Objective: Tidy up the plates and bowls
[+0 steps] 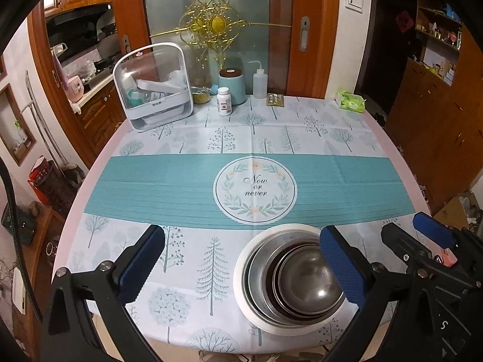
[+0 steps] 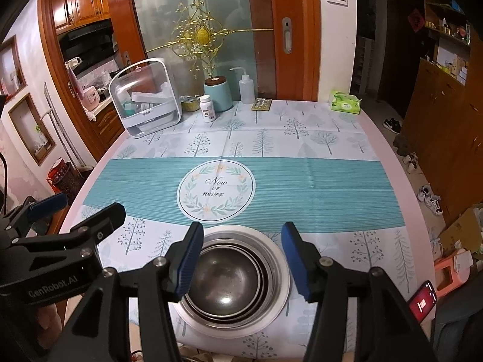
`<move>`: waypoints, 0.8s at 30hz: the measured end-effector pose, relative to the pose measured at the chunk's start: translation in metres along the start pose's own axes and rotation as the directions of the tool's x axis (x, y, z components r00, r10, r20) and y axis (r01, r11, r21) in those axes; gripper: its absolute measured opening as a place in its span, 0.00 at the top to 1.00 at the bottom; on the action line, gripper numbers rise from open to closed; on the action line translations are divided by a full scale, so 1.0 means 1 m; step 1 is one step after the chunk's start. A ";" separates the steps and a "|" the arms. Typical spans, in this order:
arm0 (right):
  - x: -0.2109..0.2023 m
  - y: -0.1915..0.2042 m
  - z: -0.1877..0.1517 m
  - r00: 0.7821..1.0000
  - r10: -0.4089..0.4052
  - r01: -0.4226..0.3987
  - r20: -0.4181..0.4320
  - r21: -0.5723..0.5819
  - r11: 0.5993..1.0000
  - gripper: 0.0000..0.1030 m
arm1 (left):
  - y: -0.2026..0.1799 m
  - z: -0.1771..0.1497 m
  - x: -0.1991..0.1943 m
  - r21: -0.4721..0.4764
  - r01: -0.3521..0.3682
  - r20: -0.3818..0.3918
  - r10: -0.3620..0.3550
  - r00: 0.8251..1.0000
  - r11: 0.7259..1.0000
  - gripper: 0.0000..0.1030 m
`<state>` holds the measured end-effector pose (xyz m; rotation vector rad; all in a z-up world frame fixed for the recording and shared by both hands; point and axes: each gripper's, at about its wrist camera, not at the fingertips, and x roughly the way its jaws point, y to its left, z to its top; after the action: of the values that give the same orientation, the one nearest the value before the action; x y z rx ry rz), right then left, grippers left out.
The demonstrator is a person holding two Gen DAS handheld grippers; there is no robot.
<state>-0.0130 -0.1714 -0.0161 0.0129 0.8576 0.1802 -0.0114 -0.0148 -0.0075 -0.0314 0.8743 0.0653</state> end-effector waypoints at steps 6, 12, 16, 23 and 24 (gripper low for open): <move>0.000 0.000 0.000 1.000 -0.006 0.006 0.000 0.003 1.000 0.47 | 0.000 -0.002 0.000 0.001 0.008 -0.011 -0.008 1.000 1.000 0.01; -0.001 0.000 -0.001 1.000 -0.012 0.012 -0.005 0.004 1.000 0.47 | -0.001 -0.002 0.000 0.002 0.012 -0.019 -0.012 1.000 1.000 0.01; 0.000 0.001 -0.002 1.000 -0.016 0.016 -0.010 0.008 1.000 0.47 | -0.002 -0.003 -0.002 0.001 0.012 -0.021 -0.012 1.000 1.000 0.01; -0.001 0.004 -0.004 1.000 -0.023 0.023 -0.017 0.005 1.000 0.47 | -0.001 -0.007 -0.001 0.002 0.016 -0.028 -0.016 0.999 1.000 0.01; -0.002 0.005 -0.004 1.000 -0.023 0.023 -0.018 0.004 1.000 0.47 | -0.001 -0.008 -0.001 0.002 0.017 -0.030 -0.017 0.999 1.000 0.01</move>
<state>-0.0179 -0.1673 -0.0175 0.0058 0.8756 0.1571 -0.0180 -0.0159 -0.0113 -0.0376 0.9035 0.0481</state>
